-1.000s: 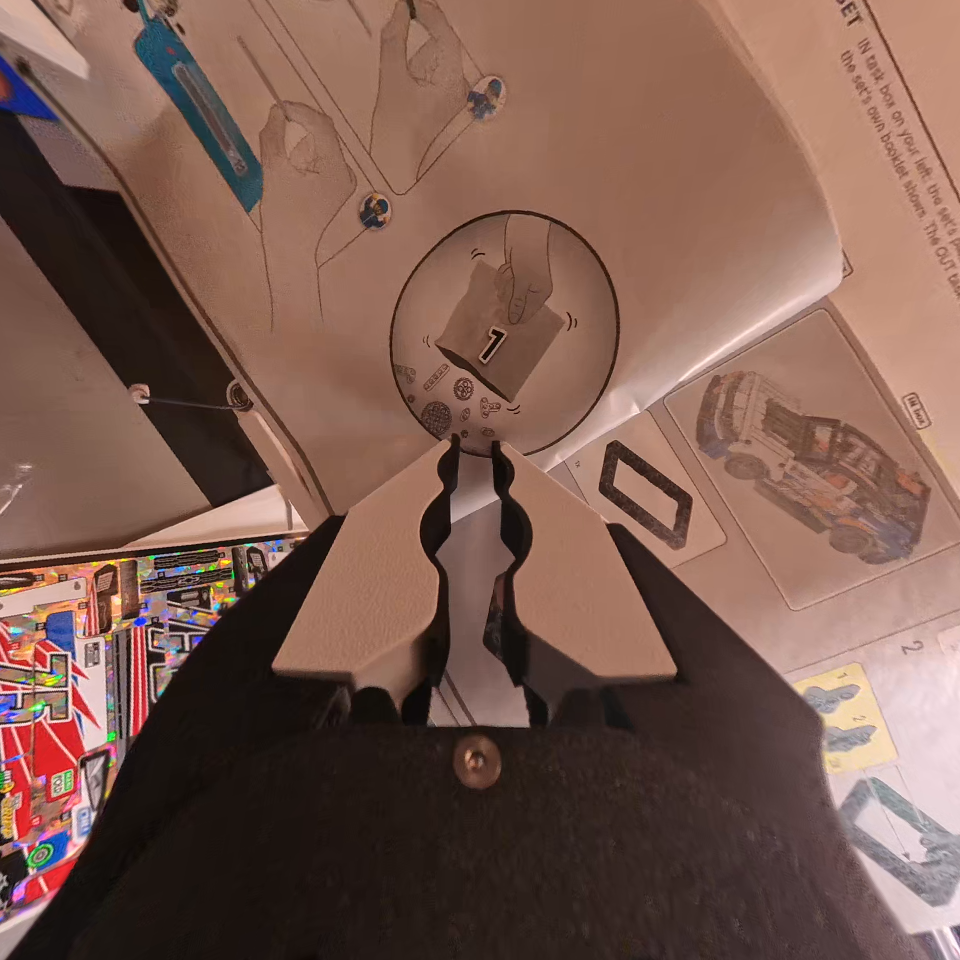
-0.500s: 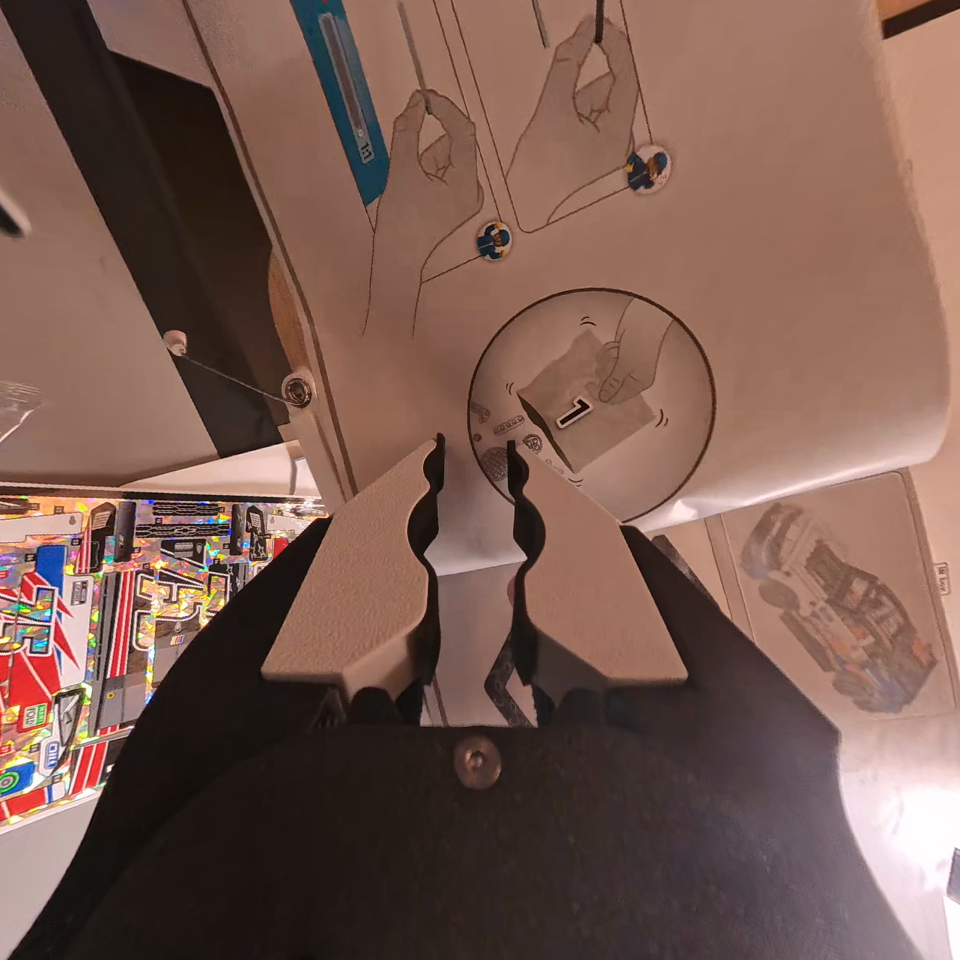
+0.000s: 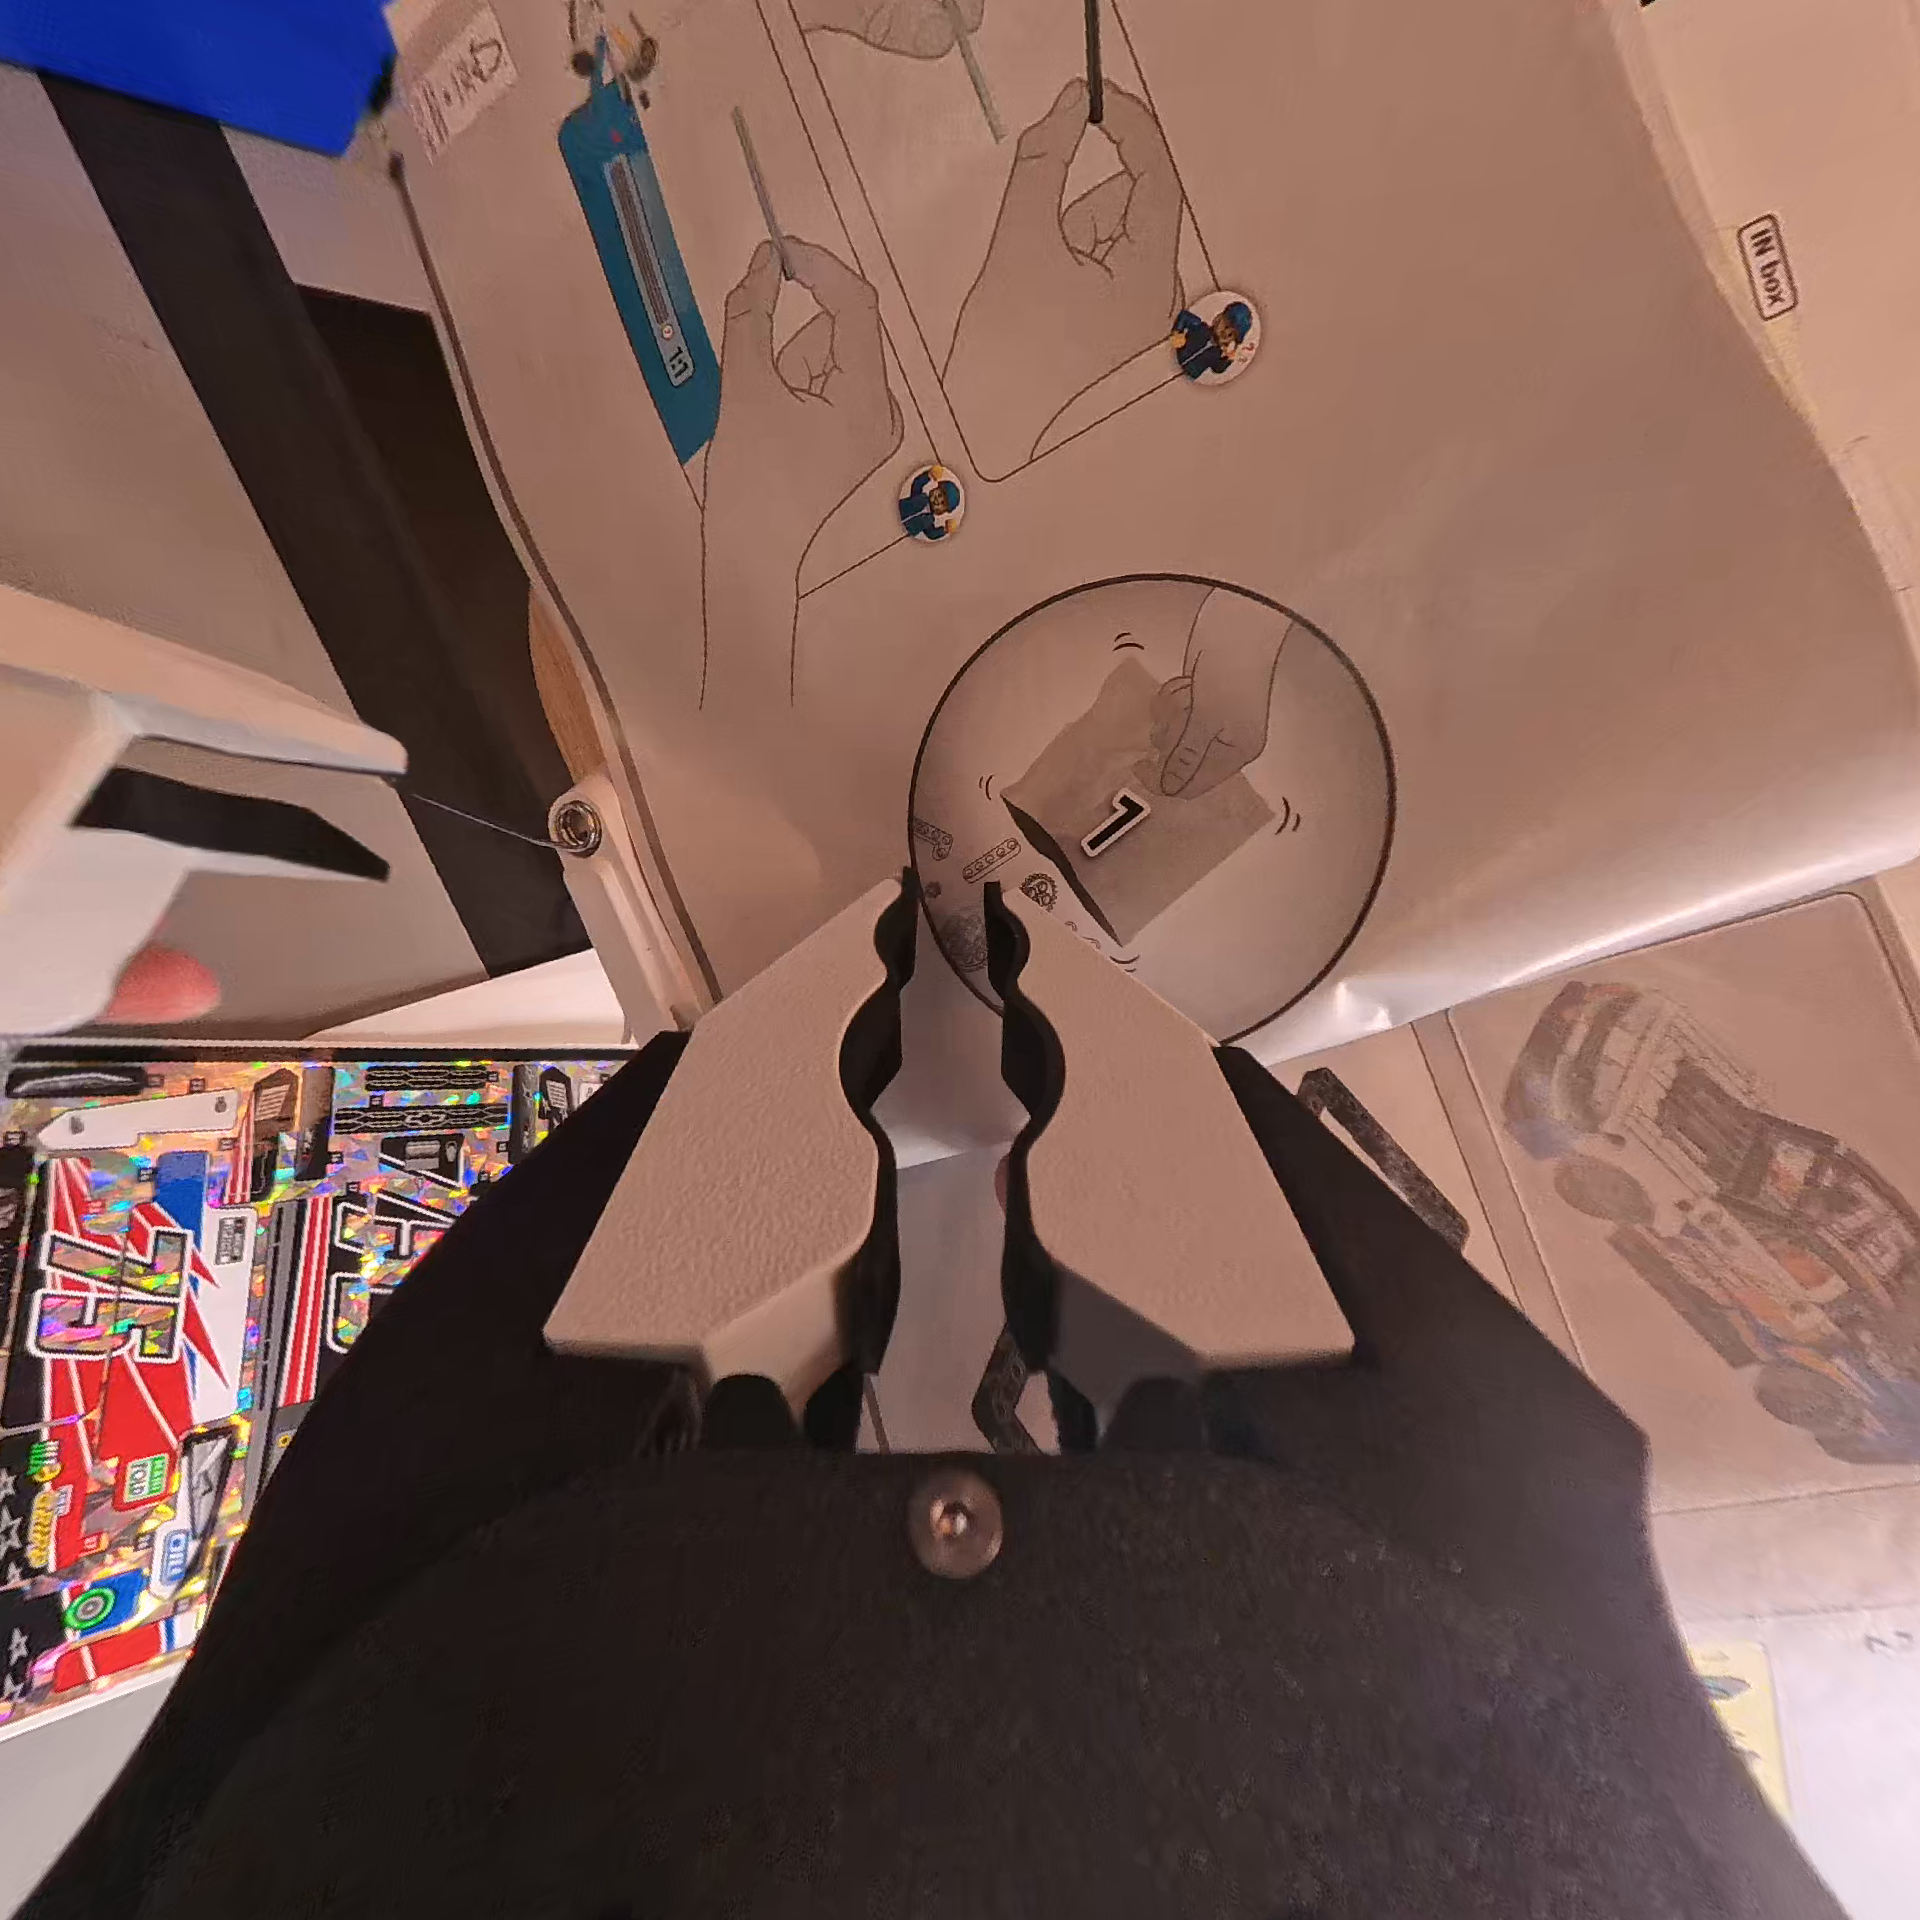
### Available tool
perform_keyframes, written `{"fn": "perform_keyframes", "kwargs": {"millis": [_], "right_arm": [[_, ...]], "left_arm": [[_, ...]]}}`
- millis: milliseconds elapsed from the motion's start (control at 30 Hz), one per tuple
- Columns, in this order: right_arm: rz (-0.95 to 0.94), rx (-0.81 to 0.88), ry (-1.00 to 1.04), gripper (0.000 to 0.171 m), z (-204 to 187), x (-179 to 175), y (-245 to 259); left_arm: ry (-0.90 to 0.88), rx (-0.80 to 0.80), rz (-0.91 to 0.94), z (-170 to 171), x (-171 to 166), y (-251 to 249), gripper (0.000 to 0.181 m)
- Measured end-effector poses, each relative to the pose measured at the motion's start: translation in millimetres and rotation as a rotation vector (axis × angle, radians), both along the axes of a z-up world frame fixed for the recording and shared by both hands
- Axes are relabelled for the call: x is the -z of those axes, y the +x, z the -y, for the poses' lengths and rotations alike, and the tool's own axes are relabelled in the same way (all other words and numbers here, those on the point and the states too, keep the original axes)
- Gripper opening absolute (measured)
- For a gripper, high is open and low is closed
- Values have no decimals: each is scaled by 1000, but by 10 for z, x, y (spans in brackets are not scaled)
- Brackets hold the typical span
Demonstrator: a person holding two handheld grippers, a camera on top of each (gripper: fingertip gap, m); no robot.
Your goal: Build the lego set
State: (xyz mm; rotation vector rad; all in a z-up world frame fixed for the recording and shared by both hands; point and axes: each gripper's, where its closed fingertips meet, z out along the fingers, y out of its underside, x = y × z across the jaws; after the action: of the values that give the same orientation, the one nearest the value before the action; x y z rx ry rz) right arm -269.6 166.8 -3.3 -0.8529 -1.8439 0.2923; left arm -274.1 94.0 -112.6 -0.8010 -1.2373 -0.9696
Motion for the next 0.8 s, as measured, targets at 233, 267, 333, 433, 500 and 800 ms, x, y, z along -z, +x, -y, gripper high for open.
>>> {"fn": "perform_keyframes", "kwargs": {"millis": [233,267,333,433,500,800], "right_arm": [[-3,0,-30,8,-8,-14,10],[-6,0,-31,8,-14,-13,5],[-12,4,-27,7,-29,-10,-12],[-12,5,-36,6,-25,-7,-25],[-14,4,-34,5,-23,-8,-27],[-11,-10,-69,2,-21,-19,-35]], "left_arm": [[56,-125,-88,92,-194,-210,4],[42,-131,-120,125,-245,-220,3],[-24,-147,-201,175,-345,-225,2],[-192,-192,-421,206,-571,-211,1],[-327,-187,-614,164,-709,-212,1],[-893,40,-1550,-393,-1057,43,0]]}}
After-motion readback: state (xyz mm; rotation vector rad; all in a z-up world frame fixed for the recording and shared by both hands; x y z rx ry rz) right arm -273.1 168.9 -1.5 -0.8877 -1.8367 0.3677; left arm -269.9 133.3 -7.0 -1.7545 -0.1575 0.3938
